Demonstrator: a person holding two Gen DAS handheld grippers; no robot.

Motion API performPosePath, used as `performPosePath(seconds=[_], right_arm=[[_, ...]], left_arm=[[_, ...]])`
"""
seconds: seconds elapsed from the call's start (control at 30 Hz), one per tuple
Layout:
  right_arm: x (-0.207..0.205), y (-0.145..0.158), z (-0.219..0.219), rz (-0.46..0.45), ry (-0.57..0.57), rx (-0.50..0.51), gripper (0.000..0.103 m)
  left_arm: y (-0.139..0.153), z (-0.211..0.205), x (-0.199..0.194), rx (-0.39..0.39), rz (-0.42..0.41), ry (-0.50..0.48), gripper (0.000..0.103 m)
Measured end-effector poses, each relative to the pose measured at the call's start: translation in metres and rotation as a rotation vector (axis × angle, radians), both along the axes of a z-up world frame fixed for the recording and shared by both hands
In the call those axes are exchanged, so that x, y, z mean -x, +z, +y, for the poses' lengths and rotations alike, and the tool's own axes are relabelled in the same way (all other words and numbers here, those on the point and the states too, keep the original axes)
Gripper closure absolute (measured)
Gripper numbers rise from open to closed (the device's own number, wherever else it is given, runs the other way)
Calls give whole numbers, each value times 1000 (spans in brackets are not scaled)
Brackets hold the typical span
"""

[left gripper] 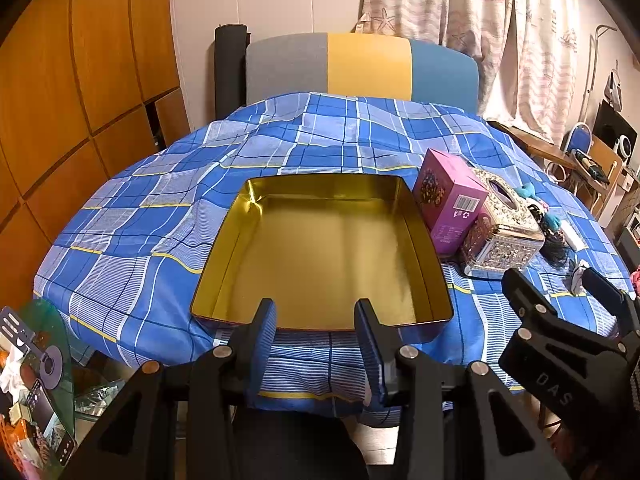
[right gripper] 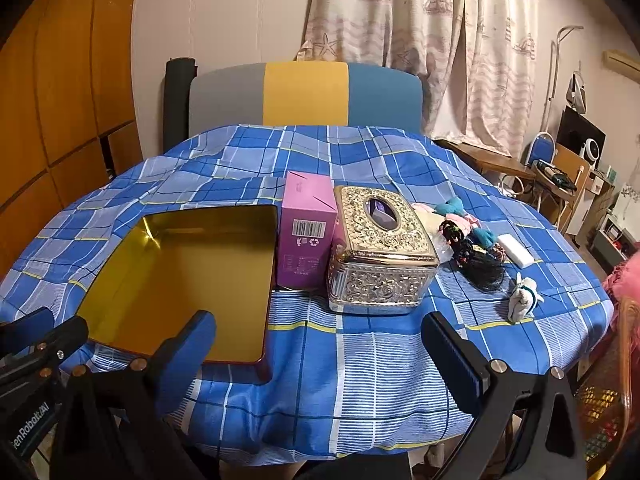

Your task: Organize soft objects

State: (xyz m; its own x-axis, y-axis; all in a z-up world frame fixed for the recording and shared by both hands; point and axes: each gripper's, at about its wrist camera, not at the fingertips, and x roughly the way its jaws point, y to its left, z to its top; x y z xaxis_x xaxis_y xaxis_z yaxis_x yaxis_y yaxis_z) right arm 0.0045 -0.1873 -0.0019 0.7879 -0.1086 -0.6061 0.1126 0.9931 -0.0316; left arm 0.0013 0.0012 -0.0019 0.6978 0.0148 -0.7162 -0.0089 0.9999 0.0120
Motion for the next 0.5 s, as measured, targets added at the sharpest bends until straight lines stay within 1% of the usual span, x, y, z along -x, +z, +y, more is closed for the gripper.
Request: performPosePath(seconds=[0.5], right_arm=[[-2, -2, -2, 12, -6, -14, 0]], left_arm=[[-3, 0, -1, -2, 10, 6, 63]])
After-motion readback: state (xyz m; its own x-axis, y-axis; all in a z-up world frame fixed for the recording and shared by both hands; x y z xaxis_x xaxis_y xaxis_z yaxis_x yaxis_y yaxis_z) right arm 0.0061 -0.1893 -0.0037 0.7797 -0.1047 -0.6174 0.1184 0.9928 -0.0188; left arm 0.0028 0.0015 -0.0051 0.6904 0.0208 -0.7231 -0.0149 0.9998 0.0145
